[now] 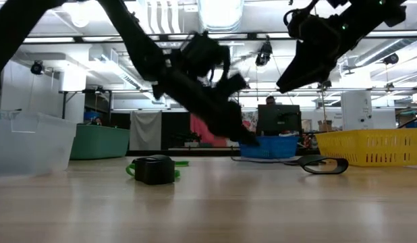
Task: Sort rubber bands into baskets
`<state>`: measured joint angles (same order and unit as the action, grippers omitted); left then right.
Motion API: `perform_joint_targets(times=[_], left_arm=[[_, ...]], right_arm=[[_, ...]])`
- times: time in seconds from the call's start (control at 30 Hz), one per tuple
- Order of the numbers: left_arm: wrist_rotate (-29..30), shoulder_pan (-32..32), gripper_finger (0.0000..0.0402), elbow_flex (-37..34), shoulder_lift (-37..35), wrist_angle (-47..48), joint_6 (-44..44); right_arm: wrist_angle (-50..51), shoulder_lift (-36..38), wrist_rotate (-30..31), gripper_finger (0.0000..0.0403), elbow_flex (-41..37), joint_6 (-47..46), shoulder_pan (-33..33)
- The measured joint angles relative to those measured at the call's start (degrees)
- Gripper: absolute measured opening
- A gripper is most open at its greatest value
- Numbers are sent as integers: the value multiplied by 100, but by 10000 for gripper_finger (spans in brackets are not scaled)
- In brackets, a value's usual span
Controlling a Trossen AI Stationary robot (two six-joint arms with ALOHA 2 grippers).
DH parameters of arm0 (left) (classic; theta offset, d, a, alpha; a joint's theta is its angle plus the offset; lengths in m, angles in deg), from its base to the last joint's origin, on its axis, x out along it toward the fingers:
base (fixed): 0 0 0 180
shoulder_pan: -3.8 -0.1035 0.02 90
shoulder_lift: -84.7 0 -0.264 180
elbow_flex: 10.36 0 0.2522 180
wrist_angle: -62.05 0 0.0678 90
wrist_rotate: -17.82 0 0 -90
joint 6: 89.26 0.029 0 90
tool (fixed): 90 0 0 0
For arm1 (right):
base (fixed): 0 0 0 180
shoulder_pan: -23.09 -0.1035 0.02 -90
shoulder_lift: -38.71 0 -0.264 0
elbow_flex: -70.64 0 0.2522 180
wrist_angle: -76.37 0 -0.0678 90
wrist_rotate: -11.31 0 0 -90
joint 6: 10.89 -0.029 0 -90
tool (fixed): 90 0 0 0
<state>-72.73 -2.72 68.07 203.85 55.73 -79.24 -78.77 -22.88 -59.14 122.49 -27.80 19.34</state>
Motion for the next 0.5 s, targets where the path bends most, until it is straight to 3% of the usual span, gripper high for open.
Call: perform_joint_targets(times=[0.5], left_arm=[[13, 366, 0, -781, -1867, -49, 129]], right_arm=[[-462, 9, 0, 199, -195, 165, 2]])
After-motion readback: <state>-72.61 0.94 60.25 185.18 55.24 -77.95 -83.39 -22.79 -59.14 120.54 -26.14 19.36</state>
